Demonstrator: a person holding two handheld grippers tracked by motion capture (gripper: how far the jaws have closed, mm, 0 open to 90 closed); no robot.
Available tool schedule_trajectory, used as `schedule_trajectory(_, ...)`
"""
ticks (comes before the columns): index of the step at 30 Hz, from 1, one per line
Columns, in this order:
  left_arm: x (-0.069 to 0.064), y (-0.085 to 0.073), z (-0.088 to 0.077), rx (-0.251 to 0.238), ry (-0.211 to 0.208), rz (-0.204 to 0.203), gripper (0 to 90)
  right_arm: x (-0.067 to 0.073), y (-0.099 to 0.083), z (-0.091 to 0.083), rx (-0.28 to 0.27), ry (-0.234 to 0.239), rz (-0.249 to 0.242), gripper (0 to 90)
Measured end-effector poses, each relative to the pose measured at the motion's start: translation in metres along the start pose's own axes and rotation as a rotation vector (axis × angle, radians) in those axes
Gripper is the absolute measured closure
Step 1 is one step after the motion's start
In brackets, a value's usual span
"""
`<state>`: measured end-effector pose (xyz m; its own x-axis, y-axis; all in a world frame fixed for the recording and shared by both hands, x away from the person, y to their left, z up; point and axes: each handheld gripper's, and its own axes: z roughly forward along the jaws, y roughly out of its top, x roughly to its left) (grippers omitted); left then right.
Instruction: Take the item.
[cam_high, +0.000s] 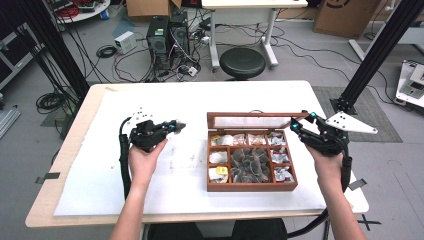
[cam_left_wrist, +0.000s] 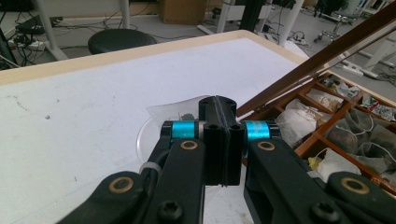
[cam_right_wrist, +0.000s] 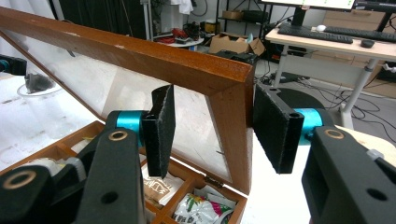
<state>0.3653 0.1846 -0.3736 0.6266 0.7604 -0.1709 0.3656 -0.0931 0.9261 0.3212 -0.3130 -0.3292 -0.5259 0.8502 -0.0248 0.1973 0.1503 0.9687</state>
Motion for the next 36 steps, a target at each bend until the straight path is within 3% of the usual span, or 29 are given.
schedule_trajectory(11,0.002,-0.004,0.002,0.017,0.023,0.009,88.6,0.0,0.0,0.0,0.0,0.002,0.002,50.5)
schedule_trajectory(17,0.0,-0.003,0.002,0.023,0.063,0.016,67.1,-0.001,0.0,0.001,-0.002,0.003,0.001,50.5)
schedule_trajectory(25,-0.001,0.004,-0.007,0.002,0.053,0.028,41.2,-0.001,0.001,0.001,-0.002,0.002,0.003,50.5)
schedule_trajectory(30,-0.001,0.007,-0.015,-0.013,0.045,0.037,36.8,-0.001,0.001,0.002,-0.001,0.005,0.004,50.5)
schedule_trajectory(36,-0.002,0.016,-0.029,0.02,0.045,0.096,35.9,-0.002,0.002,0.002,-0.003,0.005,0.008,50.6)
